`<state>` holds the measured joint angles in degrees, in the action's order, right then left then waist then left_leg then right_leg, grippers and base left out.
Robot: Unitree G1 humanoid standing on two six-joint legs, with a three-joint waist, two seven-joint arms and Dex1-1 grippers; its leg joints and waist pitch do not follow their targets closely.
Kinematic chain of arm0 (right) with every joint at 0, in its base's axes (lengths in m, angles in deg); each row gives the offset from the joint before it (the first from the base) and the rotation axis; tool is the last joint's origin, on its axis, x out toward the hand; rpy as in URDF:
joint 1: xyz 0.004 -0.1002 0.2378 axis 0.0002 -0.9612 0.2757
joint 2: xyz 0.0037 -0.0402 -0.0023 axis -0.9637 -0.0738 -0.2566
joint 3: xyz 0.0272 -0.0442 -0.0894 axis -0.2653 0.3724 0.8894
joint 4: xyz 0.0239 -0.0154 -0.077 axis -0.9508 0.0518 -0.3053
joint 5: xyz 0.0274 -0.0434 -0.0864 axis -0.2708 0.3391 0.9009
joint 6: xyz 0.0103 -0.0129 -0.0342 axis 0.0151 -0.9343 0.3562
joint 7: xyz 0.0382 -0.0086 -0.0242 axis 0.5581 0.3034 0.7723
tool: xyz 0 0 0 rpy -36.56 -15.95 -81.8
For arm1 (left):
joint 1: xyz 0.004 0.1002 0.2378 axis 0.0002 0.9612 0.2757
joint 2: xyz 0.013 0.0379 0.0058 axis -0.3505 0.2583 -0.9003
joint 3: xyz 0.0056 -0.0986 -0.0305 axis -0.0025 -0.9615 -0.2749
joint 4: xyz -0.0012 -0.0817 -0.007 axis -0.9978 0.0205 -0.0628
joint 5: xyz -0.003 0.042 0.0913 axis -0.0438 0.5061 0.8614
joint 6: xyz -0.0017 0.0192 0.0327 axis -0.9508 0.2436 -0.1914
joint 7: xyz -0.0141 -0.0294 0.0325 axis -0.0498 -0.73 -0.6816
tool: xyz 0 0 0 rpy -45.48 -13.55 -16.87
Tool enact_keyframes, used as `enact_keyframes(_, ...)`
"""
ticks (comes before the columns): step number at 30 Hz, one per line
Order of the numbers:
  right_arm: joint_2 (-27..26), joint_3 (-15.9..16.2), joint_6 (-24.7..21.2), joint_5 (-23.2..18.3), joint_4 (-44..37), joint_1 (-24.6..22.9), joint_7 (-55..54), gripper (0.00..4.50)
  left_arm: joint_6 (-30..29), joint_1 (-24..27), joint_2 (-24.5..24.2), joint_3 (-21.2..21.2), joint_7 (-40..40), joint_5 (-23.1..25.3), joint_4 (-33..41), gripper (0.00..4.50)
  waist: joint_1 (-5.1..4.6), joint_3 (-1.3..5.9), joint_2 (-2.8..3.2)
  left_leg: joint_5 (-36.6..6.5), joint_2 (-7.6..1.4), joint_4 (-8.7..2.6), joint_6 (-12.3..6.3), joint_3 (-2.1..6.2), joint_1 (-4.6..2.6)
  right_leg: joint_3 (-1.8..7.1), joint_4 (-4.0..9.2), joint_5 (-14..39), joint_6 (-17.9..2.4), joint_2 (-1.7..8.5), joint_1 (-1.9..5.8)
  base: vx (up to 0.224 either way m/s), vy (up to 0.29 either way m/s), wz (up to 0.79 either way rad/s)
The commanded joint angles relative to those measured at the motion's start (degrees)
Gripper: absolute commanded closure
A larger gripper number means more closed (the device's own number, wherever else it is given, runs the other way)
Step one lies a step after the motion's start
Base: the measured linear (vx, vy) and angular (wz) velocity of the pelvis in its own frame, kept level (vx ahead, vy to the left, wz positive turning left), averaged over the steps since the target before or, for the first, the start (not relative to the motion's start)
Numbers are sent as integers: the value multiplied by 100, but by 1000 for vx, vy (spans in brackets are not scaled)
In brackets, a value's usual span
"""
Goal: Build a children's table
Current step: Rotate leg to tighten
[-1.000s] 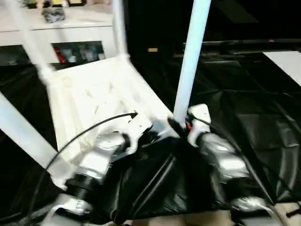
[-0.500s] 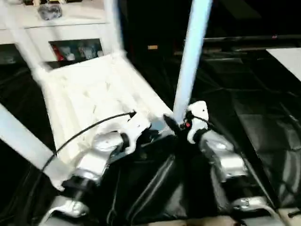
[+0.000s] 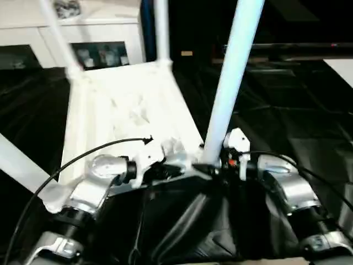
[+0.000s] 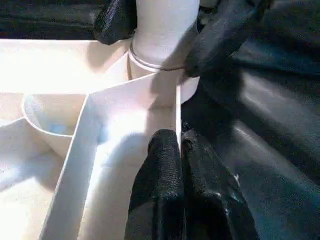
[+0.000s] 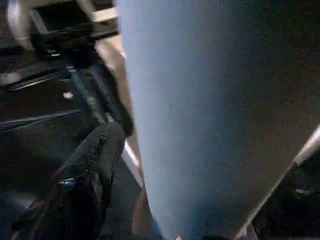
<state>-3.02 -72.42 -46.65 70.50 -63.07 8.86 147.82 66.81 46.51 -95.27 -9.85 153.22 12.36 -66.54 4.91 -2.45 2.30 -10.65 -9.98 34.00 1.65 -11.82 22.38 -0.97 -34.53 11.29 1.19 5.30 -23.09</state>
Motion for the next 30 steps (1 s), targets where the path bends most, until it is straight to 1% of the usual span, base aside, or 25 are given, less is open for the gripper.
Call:
enact_keyframes(1,37,296,-136,-121,-221,-76,503,132,57,-37,-31,54,184,-118,-8,450,-2,346,56,-1253,-325,-420,-305,129,-177,102,308,228,-1694,231,210,0,0,0)
enact_keyframes(2,37,296,-136,-121,-221,-76,503,138,57,-37,-31,54,184,-118,-8,450,-2,346,56,-1253,-325,-420,-305,129,-177,102,308,228,-1694,231,210,0,0,0)
enact_keyframes(3,93,377,-159,-106,-267,-100,625,149,34,-44,-64,69,257,-142,-22,450,10,351,38,-1277,-326,-419,-265,126,-189,104,305,212,-1698,230,209,0,0,0)
enact_keyframes(4,144,442,-178,-105,-297,-126,716,162,9,-36,-84,84,315,-164,-18,450,22,353,113,-1307,-318,-426,-202,141,-183,98,293,171,-1693,232,218,0,0,0)
enact_keyframes(7,203,514,-163,-87,-298,-151,806,179,-16,-28,-106,113,384,-192,-1,450,15,358,72,-1298,-313,-417,-212,137,-173,98,286,60,-1725,236,232,0,0,0)
enact_keyframes(8,221,527,-166,-82,-290,-153,861,194,-25,-37,-109,129,407,-204,2,450,22,356,38,-1247,-310,-410,-254,133,-161,102,288,75,-1731,245,240,0,0,0)
enact_keyframes(9,220,526,-168,-81,-288,-151,870,206,-23,-39,-109,130,410,-204,-1,450,30,360,51,-1221,-310,-406,-268,136,-159,102,284,95,-1732,253,242,0,0,0)
enact_keyframes(10,206,537,-164,-69,-253,-128,917,214,-17,-63,-108,129,426,-206,-37,450,38,359,83,-1201,-313,-408,-274,143,-156,101,288,162,-1724,260,238,0,0,0)
enact_keyframes(11,195,545,-163,-57,-231,-110,948,217,-13,-79,-106,119,441,-202,-65,450,30,353,71,-1217,-313,-413,-269,140,-155,99,296,216,-1713,251,234,0,0,0)
enact_keyframes(12,187,558,-153,-43,-221,-103,958,224,-10,-85,-105,113,442,-197,-78,450,35,356,94,-1248,-311,-412,-261,142,-159,98,297,255,-1709,253,230,0,0,0)
enact_keyframes(13,170,580,-145,-23,-217,-95,956,234,-2,-86,-108,100,437,-192,-89,450,32,358,82,-1268,-312,-411,-247,139,-166,99,301,285,-1706,250,229,0,0,0)
enact_keyframes(14,156,601,-150,-26,-240,-97,938,240,-35,-78,-98,83,427,-219,-69,450,41,359,128,-1274,-314,-413,-233,146,-166,100,295,274,-1710,253,225,0,0,0)
enact_keyframes(16,147,607,-151,-35,-256,-105,918,242,-52,-71,-91,79,418,-234,-51,450,31,359,102,-1326,-313,-418,-209,146,-167,96,299,284,-1706,244,231,0,0,0)
enact_keyframes(17,128,608,-162,-68,-295,-147,876,243,-79,-58,-74,75,402,-260,-26,450,33,357,100,-1310,-310,-415,-217,144,-164,98,296,271,-1705,246,231,0,0,0)
enact_keyframes(19,93,593,-167,-84,-332,-207,802,246,-70,-43,-51,57,346,-266,-18,450,33,357,117,-1319,-311,-414,-222,144,-165,102,302,317,-1703,251,228,0,0,0)
enact_keyframes(21,-17,560,-232,-103,-520,-449,537,247,-34,-31,78,-36,55,-262,-57,450,26,352,136,-1317,-312,-423,-205,149,-158,105,307,314,-1664,248,235,0,0,0)
enact_keyframes(22,-44,551,-234,-87,-544,-492,461,247,-12,-36,117,-56,-31,-245,-79,450,32,350,129,-1340,-313,-425,-202,146,-169,105,320,340,-1640,242,224,0,0,0)
enact_keyframes(23,-50,549,-235,-84,-550,-502,445,248,-7,-38,126,-60,-50,-241,-84,450,15,346,117,-1429,-310,-433,-189,150,-162,105,326,458,-1623,248,230,0,0,0)
enact_keyframes(24,-203,527,-219,21,-588,-652,67,249,7,-76,287,-125,-430,-157,-172,450,16,339,154,-1513,-312,-439,-166,149,-174,110,342,585,-1607,252,215,0,0,0)
enact_keyframes(25,-300,508,-240,120,-560,-702,-219,250,-9,-102,357,-133,-640,-80,-211,450,7,316,136,-1682,-311,-454,-90,142,-194,123,384,869,-1542,248,189,0,0,0)
enact_keyframes(26,-412,480,-265,234,-502,-733,-549,251,-25,-128,423,-133,-830,-6,-240,450,-12,297,145,-1879,-312,-485,5,156,-202,133,422,1258,-1441,257,182,0,0,0)
enact_keyframes(27,-570,423,-238,367,-370,-740,-972,252,-42,-157,512,-138,-1057,72,-266,450,-48,264,153,-2181,-303,-508,142,171,-226,138,474,1797,-1312,269,145,-56,-2,1)
enact_keyframes(28,-677,384,-219,451,-276,-739,-1247,253,-53,-173,568,-144,-1193,114,-281,450,-84,250,142,-2322,-287,-522,201,188,-214,132,493,2104,-1218,271,155,0,0,0)
enact_keyframes(29,-822,316,-233,506,-150,-726,-1570,253,-84,-190,659,-156,-1336,130,-282,450,-119,231,132,-2564,-271,-539,276,225,-225,123,544,2737,-989,293,152,-58,-1,-6)
enact_keyframes(30,-1036,227,-284,550,21,-679,-1989,254,-138,-212,806,-180,-1536,135,-272,450,-137,223,143,-2676,-272,-544,316,240,-245,123,570,2993,-891,301,127,-76,-4,-4)
